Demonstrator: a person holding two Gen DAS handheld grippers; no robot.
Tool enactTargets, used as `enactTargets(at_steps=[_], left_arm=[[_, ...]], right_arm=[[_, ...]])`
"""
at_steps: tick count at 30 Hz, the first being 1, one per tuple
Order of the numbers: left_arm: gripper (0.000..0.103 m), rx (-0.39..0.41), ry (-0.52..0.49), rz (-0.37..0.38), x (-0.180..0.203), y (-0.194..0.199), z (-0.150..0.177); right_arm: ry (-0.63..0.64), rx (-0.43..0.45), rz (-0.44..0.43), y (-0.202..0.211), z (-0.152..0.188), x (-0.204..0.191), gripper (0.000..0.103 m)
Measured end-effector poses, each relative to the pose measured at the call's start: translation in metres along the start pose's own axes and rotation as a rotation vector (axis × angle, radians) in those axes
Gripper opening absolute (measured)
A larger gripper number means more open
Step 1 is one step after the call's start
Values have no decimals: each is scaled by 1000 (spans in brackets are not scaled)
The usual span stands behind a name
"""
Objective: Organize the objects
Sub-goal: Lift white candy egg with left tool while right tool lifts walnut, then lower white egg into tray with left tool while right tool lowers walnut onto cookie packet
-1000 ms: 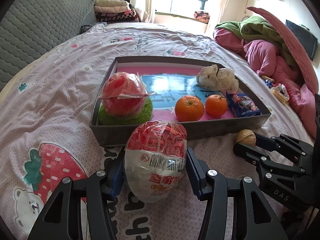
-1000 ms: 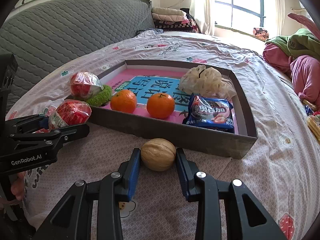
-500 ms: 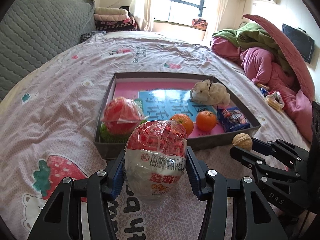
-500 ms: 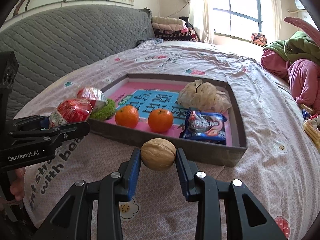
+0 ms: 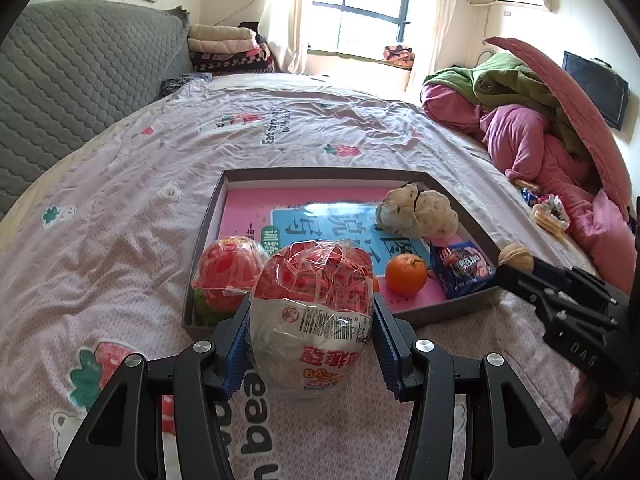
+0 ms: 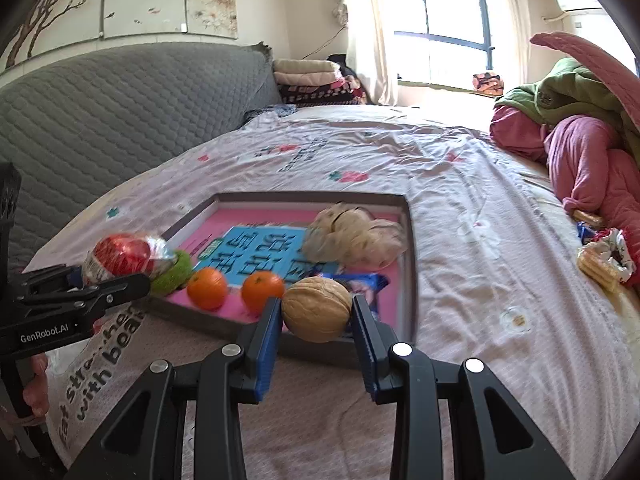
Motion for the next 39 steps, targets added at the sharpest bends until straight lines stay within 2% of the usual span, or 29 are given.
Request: enactTargets(at_steps=[7, 12, 27, 39], left_arm=[[55, 6, -13, -12, 5, -11, -5], [55, 1, -21, -29, 7, -25, -8], [55, -17, -18, -41, 7, -52, -11], [56, -6, 7, -40, 7, -60, -21]], right_arm=[[-18, 1, 46, -1, -8, 21, 36], [-12, -18, 55, -11, -9, 22, 36], [6, -67, 32, -38, -4, 14, 36], [-6, -89, 32, -44, 0, 14, 36]])
Point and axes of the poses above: each gripper's, at about its wrist camera, not at the fingertips, and y roughly against the way its jaws point, x to its right, z to its underside, the point moved 2 cm from there along -y, roughly the way its jaws point, and after that the axes turned 6 degrees about y, right-handed, at the moved point
